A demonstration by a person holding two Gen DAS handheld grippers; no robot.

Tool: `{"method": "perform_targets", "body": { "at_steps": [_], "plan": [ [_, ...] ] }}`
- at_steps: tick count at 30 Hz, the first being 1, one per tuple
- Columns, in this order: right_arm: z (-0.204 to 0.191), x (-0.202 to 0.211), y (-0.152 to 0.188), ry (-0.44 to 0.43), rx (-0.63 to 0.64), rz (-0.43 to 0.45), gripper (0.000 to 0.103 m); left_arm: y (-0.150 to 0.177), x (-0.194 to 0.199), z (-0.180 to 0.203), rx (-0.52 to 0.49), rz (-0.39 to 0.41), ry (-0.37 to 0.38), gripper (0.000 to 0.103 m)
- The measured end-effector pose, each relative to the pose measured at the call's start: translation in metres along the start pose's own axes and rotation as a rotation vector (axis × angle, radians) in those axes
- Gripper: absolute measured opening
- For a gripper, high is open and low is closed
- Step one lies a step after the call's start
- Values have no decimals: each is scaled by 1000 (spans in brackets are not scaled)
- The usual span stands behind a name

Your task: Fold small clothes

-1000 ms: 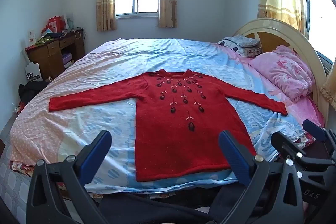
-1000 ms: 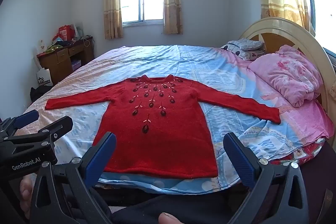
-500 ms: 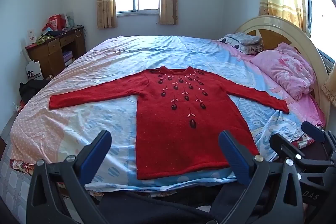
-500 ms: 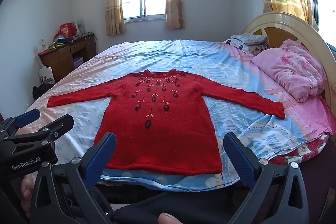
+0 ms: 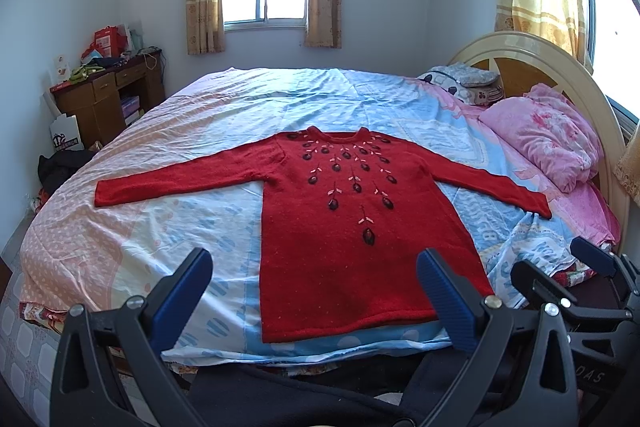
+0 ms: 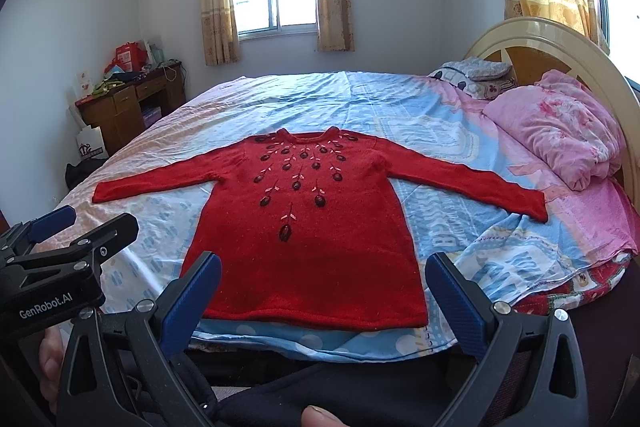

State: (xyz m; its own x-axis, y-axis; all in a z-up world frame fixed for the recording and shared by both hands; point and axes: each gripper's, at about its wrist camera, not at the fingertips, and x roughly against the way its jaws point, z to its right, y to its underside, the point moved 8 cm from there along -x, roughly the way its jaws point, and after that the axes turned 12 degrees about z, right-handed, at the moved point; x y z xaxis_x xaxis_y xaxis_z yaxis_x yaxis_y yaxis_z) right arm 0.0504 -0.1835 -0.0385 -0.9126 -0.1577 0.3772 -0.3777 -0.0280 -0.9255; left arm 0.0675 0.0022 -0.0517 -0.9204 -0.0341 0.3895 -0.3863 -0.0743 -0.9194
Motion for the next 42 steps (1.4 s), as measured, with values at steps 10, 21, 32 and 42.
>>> {"method": "perform_targets", "body": {
  "at_steps": [10, 21, 32, 42],
  "plan": [
    [0, 0, 0, 0, -1, -1, 102, 0, 0, -1, 2, 1, -1, 103],
    [-3, 0, 4, -5, -3, -9, 102, 0, 1, -3, 6, -4, -1, 103],
    [-3, -3, 6, -14, -4, -22, 102, 0, 1, -3, 6, -5, -1, 103],
    [-4, -3, 6, -14, -6, -23, 102, -2, 0, -3, 12, -2, -3, 103]
  ]
}}
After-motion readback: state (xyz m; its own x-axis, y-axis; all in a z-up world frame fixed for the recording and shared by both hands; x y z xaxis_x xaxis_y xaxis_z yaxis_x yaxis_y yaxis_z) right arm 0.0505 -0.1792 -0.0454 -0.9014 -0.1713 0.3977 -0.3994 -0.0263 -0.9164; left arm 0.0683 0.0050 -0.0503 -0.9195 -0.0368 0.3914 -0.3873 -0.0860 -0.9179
